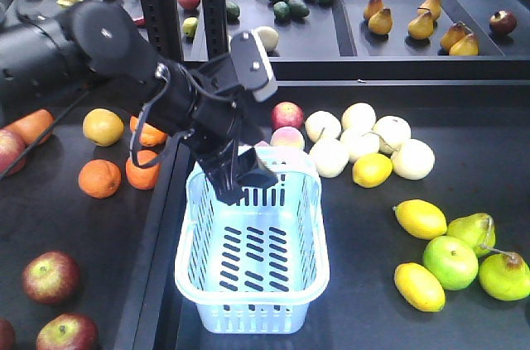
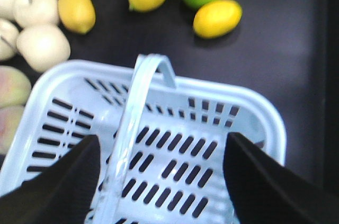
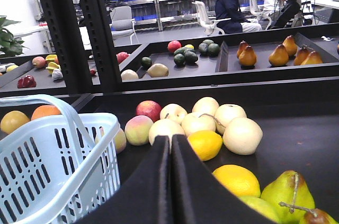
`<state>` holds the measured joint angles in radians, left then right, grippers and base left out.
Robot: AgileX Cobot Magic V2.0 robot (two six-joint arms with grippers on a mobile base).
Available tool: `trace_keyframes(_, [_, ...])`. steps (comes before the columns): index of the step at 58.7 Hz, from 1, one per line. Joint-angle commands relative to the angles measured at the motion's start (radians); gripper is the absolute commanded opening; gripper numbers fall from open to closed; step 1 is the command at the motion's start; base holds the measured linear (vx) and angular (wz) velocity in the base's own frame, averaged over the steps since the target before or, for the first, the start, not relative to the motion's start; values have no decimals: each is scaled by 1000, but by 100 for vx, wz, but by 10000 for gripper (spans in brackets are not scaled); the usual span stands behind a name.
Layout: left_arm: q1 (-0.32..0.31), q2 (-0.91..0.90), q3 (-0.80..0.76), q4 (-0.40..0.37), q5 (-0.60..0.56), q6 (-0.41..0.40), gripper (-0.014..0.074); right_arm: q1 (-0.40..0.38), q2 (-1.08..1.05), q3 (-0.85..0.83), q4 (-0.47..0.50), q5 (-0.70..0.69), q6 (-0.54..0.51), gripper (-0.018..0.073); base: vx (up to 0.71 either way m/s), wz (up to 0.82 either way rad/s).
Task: Pick three apples into basket with both arms
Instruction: 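Swing the left arm over the basket and lower gripper to handle, then close the left gripper around the light-blue basket handle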
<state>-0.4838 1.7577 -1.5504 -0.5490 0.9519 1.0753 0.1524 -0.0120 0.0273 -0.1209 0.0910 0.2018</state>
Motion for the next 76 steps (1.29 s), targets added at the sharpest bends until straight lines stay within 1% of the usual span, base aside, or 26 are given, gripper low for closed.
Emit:
trace_keyframes(1, [-6,-27,-35,12,-56,-29,481,-5,-12,14,-6,-74,-5,-8,0,0])
trace_keyframes(5, [-6,-20,-35,24,-82,-29,481,-5,-12,14,-6,-74,-5,-8,0,0])
trace_keyframes(14, [-6,-18,-35,23,-151,-29,481,-5,-12,14,-6,-74,-5,-8,0,0])
trace_keyframes(26, [-6,-17,-35,25,-154,-29,481,-5,-12,14,-6,-74,-5,-8,0,0])
trace_keyframes(37, [-6,23,-35,77,-154,-29,481,-5,-12,14,-6,-74,-5,-8,0,0])
trace_keyframes(42, [-6,53,-35,77,-161,-29,481,-5,-12,14,-6,-75,-5,-8,0,0])
trace_keyframes(52, [-3,109,-35,77,-220,-29,481,-5,-12,14,-6,-74,-5,-8,0,0])
trace_keyframes(60, [-3,138,-35,75,-221,-32,481,-5,-12,14,-6,-74,-5,-8,0,0])
trace_keyframes(63, [-3,138,-35,75,-220,-48,479,-5,-12,14,-6,-74,-5,-8,0,0])
trace_keyframes(67, [-3,138,-35,75,-220,-72,460,-5,-12,14,-6,-74,-5,-8,0,0])
trace_keyframes(71, [-3,137,-35,75,-217,-94,423,-5,-12,14,-6,-74,-5,-8,0,0])
trace_keyframes(76, [-3,137,-35,74,-202,-100,344,-5,-12,14,-6,-74,-5,-8,0,0])
